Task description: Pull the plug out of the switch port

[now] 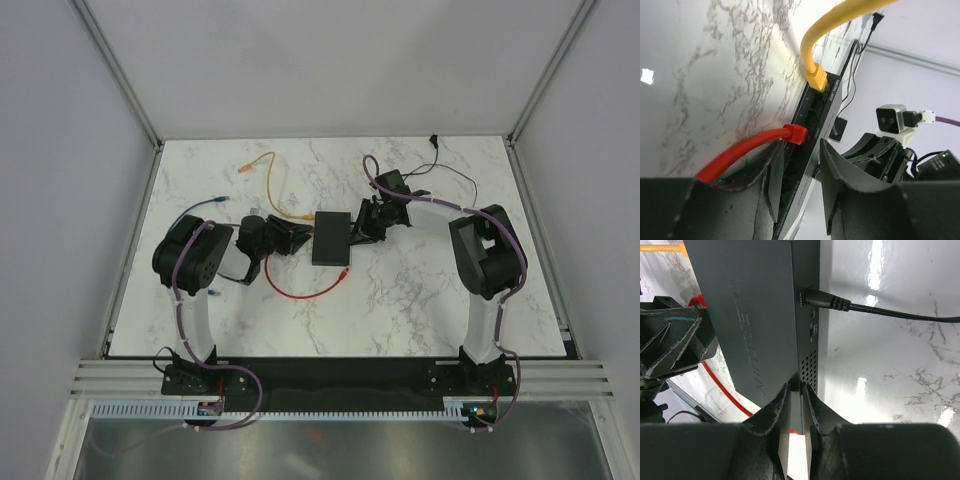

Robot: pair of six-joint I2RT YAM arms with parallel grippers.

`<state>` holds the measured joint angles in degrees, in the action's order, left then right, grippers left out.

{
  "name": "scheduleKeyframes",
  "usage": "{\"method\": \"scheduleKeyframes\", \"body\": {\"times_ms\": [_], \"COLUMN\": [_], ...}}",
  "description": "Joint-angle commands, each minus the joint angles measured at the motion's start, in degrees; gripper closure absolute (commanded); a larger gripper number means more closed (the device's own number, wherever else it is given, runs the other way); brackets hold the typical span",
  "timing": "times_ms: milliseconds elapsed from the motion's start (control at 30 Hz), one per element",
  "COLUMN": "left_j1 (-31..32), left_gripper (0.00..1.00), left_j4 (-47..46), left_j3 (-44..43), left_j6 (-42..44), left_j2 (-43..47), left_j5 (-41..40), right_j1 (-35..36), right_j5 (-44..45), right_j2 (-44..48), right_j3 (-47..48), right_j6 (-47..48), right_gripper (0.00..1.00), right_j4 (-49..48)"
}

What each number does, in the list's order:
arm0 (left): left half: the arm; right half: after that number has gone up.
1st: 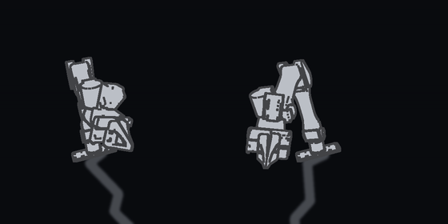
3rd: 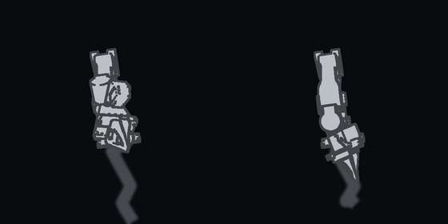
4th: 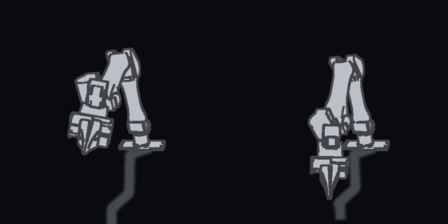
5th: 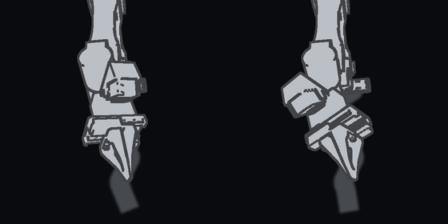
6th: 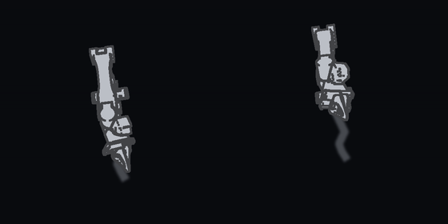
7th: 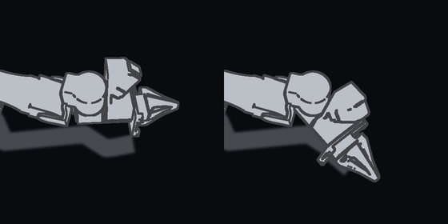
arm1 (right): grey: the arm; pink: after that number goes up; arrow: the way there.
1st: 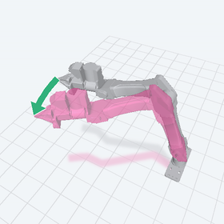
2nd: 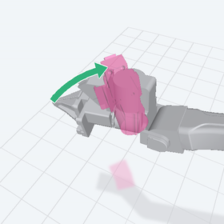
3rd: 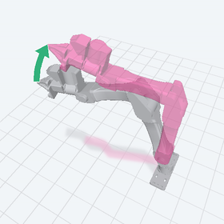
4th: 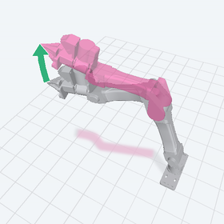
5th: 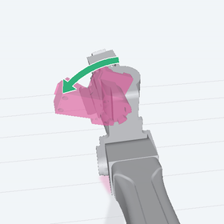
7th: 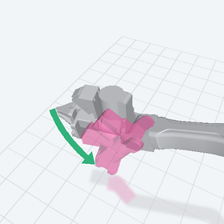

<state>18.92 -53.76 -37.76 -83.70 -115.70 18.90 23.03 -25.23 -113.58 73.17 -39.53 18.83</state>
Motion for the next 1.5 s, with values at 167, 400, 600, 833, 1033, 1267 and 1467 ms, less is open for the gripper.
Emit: {"method": "scheduleKeyframes", "body": {"times_ms": [167, 400, 600, 833, 1033, 1267, 1467], "left_j1": [3.05, 3.76, 4.99, 5.6, 5.69, 5.6, 5.78], "left_gripper": [0.57, 0.61, 0.58, 0.57, 0.62, 0.68, 0.83], "left_j4": [-4.6, 1.63, 10.86, 22.88, 23.26, 16.66, 15.44], "left_j3": [3.48, 0.85, -1.52, -7.32, -7.51, -5.21, -4.7], "left_j6": [-9.63, -8.94, -4.99, -3.4, -5.77, -7.98, -8.23], "left_j2": [-4.18, -3.92, -1.46, -1.11, -1.64, -3.3, -3.22], "left_j5": [-8.25, -9.84, -11.42, -12.39, -12.39, -10.81, -11.25], "right_j1": [0.79, 0.88, 0.88, 1.05, 1.14, 1.14, 1.14], "right_j5": [-2.36, -2.36, -2.1, -2.45, -2.72, -2.98, -2.45], "right_j2": [-0.94, -1.56, -1.56, -2.7, -3.14, -3.58, -3.23], "right_j3": [0.22, 0.14, 0.31, 1.36, 2.42, 2.6, 2.86], "right_j6": [-1.08, -0.9, -0.46, -0.02, 0.77, 1.03, 1.73], "right_gripper": [0.78, 0.79, 0.79, 0.79, 0.79, 0.79, 0.79], "right_j4": [-0.29, -0.28, -0.11, 0.59, 1.47, 1.82, 2.44]}}
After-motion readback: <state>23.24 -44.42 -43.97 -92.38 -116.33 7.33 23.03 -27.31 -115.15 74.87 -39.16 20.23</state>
